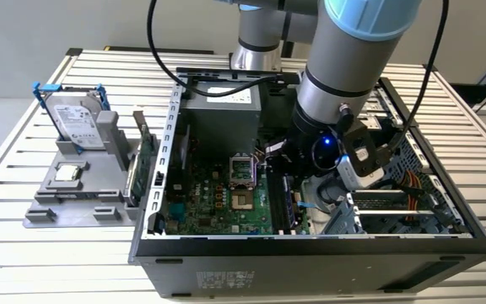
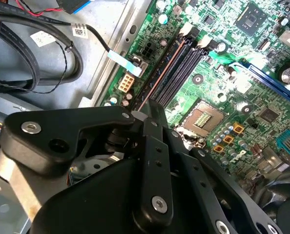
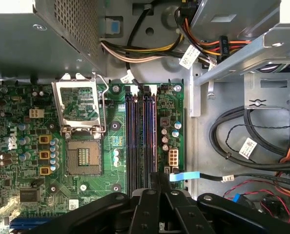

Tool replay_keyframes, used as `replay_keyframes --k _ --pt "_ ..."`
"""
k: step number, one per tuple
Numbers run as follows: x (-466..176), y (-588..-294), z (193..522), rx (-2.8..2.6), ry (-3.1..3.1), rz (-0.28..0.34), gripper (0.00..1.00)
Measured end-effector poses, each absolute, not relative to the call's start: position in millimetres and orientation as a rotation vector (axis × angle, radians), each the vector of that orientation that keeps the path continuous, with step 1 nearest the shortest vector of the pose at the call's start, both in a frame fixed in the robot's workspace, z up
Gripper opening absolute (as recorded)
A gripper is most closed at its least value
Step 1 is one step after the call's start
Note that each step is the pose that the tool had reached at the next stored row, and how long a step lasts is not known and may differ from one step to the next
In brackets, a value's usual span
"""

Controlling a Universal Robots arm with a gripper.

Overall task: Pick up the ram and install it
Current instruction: 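Press down the ram until it locks into place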

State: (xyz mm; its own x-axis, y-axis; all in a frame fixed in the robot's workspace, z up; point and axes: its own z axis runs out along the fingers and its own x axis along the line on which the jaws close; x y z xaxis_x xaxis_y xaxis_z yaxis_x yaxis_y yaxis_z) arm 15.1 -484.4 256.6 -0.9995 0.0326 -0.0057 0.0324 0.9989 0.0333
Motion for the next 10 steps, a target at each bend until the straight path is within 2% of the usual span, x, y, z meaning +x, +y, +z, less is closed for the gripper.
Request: replay_keyframes --k 10 --pt "15.1 -484.4 256.6 0.051 3.135 0.049 0.00"
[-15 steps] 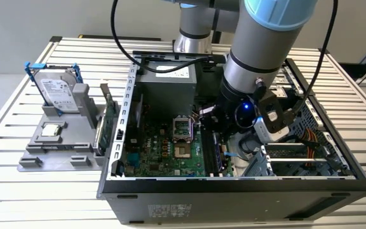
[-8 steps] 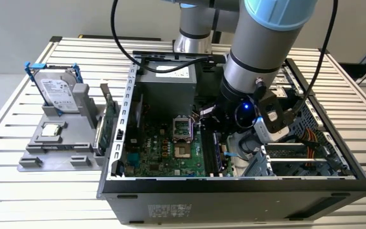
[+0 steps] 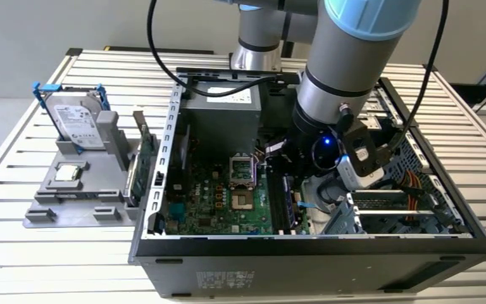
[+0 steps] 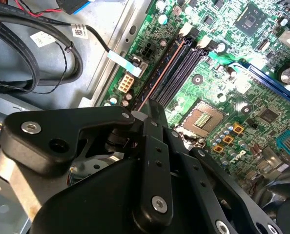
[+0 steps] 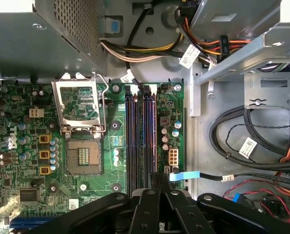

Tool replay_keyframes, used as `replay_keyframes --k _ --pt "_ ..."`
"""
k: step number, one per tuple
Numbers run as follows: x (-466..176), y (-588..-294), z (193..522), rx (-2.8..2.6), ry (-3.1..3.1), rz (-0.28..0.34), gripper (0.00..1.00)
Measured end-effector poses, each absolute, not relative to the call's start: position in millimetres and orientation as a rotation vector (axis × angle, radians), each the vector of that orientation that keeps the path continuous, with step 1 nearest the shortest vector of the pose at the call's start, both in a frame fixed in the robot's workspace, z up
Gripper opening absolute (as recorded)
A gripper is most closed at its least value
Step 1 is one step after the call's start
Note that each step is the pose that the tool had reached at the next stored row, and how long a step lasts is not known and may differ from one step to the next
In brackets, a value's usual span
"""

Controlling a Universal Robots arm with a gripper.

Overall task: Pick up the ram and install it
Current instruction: 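Press down the ram until it locks into place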

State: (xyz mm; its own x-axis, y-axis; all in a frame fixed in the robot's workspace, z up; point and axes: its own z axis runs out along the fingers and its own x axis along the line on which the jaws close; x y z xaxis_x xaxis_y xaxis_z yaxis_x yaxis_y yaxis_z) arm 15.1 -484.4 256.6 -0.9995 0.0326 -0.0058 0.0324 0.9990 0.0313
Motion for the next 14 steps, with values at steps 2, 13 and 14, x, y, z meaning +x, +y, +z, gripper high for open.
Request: replay_keyframes --k 2,13,14 --pt "15.1 -484.4 256.6 0.051 3.135 0.049 0.00" --pt "14.9 -484.0 256.6 -0.174 3.132 0.049 0.00" --pt "14.9 -484.0 256.6 -0.196 3.131 0.049 0.00"
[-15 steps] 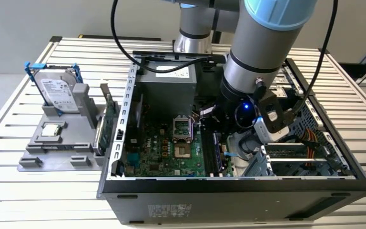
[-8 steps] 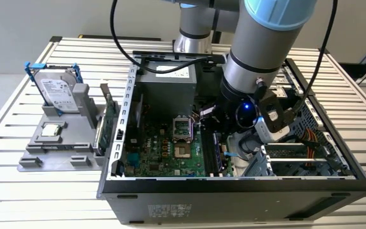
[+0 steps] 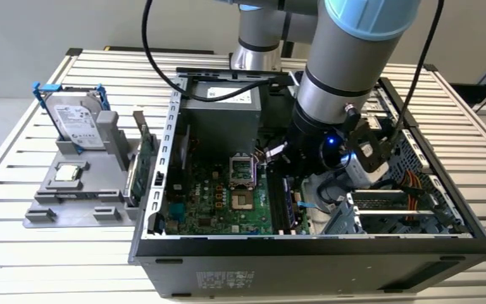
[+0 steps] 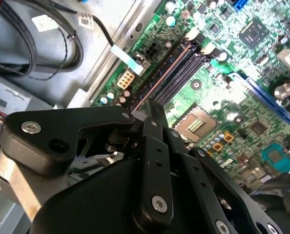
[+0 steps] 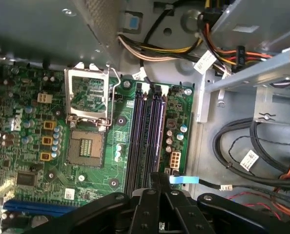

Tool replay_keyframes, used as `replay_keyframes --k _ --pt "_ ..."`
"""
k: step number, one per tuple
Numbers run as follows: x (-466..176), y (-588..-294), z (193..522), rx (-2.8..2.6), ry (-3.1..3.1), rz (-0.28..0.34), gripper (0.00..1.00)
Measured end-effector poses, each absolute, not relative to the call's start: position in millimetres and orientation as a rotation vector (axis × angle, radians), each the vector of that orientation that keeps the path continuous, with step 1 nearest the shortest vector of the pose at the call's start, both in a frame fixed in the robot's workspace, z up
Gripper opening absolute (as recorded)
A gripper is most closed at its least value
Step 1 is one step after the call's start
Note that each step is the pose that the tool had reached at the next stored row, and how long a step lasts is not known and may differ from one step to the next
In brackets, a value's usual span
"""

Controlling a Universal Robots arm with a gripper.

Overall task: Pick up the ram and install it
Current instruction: 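Press down the ram until it locks into place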

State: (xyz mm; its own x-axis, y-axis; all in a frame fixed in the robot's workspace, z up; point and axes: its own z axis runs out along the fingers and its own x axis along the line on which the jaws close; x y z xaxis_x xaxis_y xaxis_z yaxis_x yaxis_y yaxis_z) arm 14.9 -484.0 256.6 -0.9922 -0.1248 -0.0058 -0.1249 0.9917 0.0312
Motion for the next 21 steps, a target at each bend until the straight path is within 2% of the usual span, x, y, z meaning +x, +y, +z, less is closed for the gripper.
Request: replay_keyframes --k 21 --pt "14.8 -479.0 256.6 -0.622 3.080 0.050 0.00"
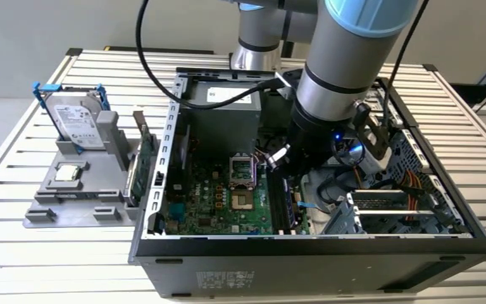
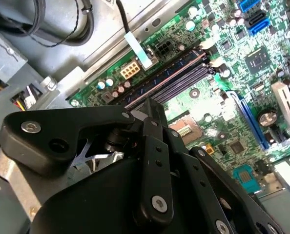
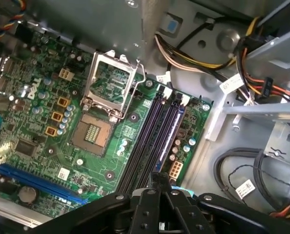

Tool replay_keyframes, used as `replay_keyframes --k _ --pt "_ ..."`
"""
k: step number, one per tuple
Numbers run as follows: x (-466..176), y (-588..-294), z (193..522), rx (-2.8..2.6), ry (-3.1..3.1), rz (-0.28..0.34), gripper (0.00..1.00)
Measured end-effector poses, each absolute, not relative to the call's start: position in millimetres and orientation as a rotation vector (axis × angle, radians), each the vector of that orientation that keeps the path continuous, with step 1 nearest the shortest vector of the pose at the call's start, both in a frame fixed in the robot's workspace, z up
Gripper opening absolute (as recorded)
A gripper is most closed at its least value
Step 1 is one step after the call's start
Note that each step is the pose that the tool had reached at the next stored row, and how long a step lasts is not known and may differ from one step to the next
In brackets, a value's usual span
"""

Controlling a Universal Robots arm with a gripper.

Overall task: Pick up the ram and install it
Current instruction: 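Press down the ram until it locks into place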

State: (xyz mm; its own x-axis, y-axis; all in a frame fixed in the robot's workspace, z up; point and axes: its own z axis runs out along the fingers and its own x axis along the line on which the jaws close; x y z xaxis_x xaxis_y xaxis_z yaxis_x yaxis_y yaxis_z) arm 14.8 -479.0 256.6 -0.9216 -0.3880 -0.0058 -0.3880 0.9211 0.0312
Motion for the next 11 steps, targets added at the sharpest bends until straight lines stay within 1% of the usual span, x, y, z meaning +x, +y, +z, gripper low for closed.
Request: replay_keyframes --k 11 --pt "14.8 -477.8 256.6 0.882 -3.012 -0.050 0.00"
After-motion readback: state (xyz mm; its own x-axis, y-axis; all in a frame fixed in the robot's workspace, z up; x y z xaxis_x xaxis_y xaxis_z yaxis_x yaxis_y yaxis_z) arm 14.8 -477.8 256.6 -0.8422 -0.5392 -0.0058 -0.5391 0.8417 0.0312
